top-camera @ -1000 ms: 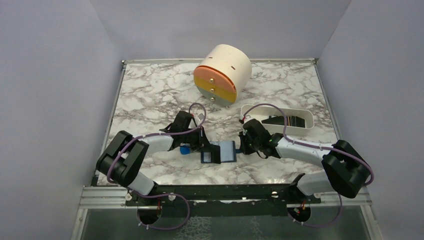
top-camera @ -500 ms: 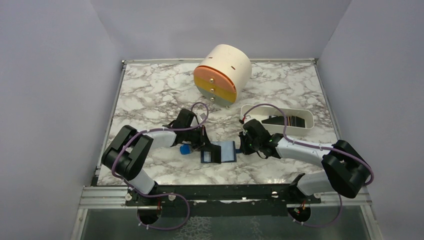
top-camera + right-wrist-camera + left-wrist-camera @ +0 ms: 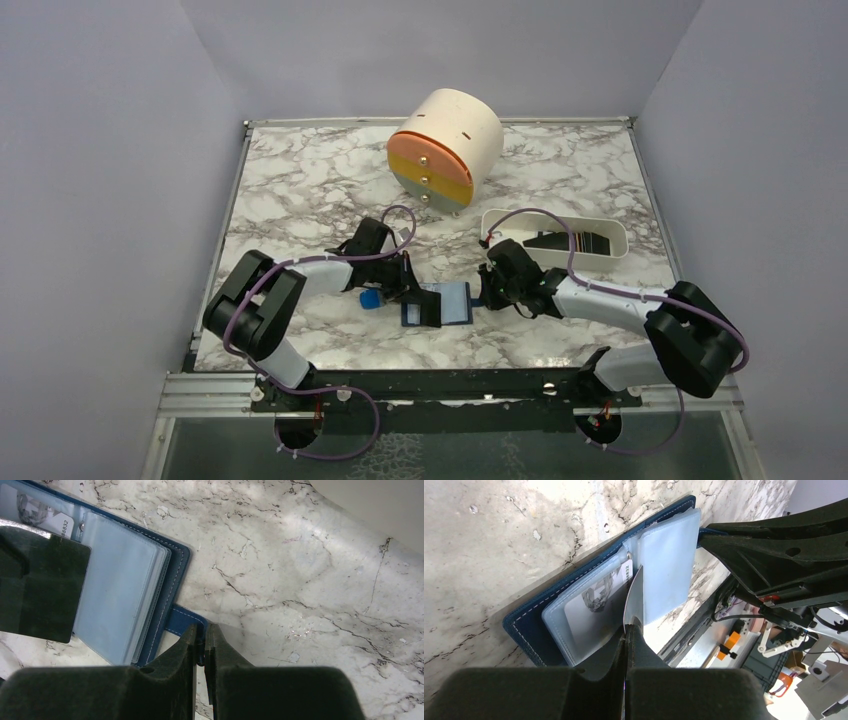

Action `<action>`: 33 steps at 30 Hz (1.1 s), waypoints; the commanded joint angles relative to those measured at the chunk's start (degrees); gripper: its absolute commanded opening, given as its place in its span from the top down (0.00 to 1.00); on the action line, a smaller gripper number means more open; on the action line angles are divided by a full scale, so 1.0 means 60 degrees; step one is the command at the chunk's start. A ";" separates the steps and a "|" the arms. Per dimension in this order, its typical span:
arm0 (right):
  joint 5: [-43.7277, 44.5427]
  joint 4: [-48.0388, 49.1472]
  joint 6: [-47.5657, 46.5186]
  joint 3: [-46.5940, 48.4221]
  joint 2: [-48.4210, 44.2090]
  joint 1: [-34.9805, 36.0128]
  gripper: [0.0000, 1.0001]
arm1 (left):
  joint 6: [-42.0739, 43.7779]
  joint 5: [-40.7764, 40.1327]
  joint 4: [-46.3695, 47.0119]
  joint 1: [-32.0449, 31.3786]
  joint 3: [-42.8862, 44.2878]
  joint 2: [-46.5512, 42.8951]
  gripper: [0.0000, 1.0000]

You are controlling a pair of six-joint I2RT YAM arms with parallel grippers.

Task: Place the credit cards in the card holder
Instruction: Insert the credit card into the card holder.

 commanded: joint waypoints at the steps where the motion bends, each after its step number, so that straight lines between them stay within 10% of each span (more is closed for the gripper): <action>1: -0.0161 0.0252 0.0086 -0.0159 -0.0045 0.0072 0.98 | 0.0294 -0.0058 -0.0036 0.0040 0.0061 0.0411 1.00; 33: -0.0266 0.0509 -0.0039 -0.0186 0.0200 0.0073 0.99 | 0.0904 0.0656 0.0641 0.0042 0.1055 0.1312 1.00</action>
